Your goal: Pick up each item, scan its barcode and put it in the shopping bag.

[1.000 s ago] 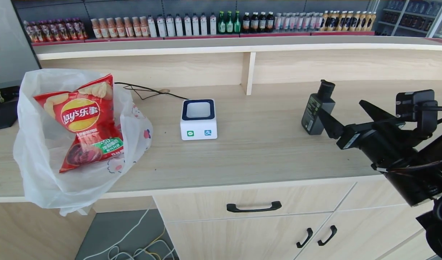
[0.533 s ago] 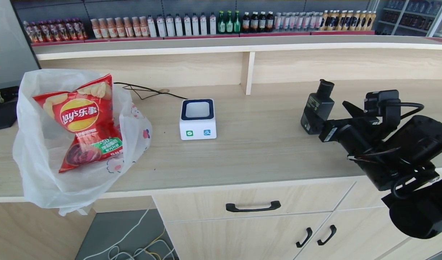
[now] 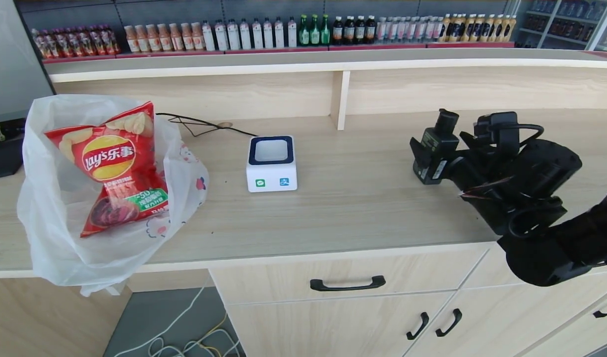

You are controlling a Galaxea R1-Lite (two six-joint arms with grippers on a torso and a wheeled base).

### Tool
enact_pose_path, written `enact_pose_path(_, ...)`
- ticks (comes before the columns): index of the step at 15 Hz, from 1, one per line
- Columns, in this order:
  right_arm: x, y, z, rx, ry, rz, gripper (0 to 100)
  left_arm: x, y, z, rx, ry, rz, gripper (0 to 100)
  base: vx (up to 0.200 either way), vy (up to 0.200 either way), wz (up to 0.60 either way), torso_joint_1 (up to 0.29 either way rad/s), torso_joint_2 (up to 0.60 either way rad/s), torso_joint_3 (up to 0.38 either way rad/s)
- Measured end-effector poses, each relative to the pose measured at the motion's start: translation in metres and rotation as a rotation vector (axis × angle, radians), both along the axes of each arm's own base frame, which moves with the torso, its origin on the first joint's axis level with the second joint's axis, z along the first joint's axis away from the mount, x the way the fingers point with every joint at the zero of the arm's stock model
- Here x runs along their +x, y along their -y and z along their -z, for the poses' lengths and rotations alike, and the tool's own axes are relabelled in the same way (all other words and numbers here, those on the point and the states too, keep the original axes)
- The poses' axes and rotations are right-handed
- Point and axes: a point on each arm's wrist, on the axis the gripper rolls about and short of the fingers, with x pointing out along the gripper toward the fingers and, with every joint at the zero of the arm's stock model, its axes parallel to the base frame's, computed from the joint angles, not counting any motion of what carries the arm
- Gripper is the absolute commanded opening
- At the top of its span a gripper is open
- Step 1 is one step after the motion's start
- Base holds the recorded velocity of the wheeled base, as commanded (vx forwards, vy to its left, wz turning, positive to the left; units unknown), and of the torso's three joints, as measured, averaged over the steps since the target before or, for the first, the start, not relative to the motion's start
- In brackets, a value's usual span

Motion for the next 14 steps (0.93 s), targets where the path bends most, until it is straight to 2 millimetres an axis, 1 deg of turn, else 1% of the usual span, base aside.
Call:
enact_pose_path(2, 0.009, 0.002, -0.004, 0.025, -0.034, -0.001, 100, 0.000, 0.000, 0.000, 0.000, 0.000, 0.000, 100, 0.000, 0.000, 0.00, 0.000, 0.00, 0.000)
enact_pose_path(5, 0.013, 0.003, -0.005, 0.043, -0.032, -0.001, 100, 0.000, 0.000, 0.000, 0.000, 0.000, 0.000, 100, 0.000, 0.000, 0.00, 0.000, 0.00, 0.000)
enact_pose_path(14, 0.018, 0.001, 0.010, 0.037, -0.075, -0.004, 100, 0.000, 0.000, 0.000, 0.000, 0.000, 0.000, 100, 0.000, 0.000, 0.00, 0.000, 0.00, 0.000)
